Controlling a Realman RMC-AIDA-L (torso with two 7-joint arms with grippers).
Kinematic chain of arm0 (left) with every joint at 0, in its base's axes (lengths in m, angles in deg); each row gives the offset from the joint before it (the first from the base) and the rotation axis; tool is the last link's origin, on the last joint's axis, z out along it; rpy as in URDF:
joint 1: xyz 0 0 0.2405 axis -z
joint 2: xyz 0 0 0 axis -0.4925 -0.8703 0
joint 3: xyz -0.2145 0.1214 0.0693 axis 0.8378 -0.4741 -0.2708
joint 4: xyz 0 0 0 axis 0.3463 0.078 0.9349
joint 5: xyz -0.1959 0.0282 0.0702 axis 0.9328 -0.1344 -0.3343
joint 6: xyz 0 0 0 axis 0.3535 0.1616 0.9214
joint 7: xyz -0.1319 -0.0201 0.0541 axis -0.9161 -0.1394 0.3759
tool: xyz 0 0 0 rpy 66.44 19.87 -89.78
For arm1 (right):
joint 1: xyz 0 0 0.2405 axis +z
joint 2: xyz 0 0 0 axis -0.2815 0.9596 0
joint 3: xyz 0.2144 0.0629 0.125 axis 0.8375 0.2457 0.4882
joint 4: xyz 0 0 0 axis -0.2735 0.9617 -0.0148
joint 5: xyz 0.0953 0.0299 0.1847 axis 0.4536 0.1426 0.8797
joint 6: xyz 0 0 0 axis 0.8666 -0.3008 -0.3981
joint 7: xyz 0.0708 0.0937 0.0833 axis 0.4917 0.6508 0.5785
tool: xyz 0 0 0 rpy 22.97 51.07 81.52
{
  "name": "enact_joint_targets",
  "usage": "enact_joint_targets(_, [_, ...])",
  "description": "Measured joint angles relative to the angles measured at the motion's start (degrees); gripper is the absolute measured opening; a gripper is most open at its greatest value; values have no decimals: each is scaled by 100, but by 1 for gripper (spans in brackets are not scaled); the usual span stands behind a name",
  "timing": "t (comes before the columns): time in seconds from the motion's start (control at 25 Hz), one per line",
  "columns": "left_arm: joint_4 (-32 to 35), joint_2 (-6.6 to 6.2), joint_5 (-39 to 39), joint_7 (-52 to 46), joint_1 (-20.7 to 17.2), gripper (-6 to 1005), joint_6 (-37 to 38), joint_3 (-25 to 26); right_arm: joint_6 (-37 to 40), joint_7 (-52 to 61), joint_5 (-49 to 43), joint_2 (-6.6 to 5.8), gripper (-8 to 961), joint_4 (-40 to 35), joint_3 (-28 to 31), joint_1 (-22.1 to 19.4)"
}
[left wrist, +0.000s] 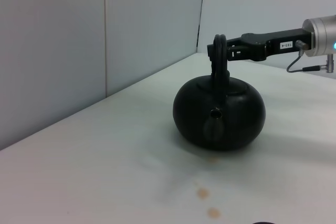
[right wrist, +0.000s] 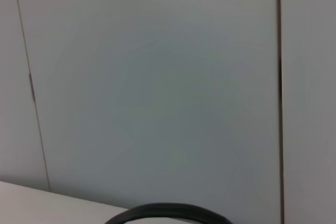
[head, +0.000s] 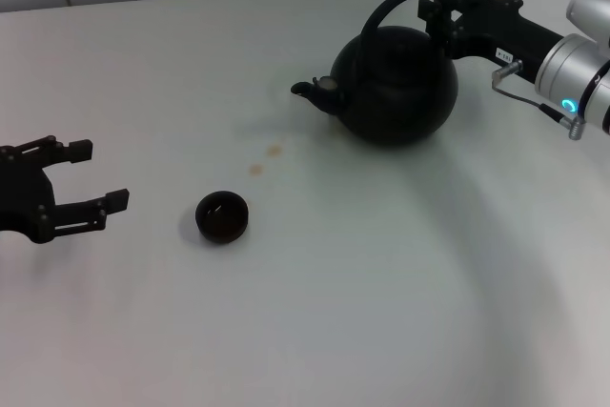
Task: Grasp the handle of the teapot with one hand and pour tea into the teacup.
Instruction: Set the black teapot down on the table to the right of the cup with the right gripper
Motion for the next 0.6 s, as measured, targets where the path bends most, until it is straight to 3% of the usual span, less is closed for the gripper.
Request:
enact_joint_targets(0.08, [0,-7,0,-1,6,846,0,5,-2,-8,0,-2,242,-3,0,20])
enact_joint_targets(0.48, [0,-23,-1,2,16,846,-28,11,48,-23,0,-2,473,-50,-6,-25])
enact_joint_targets(0.6, [0,-22,-1,2,17,846,-30,11,71,-24,0,9,473,-117,-21,-88])
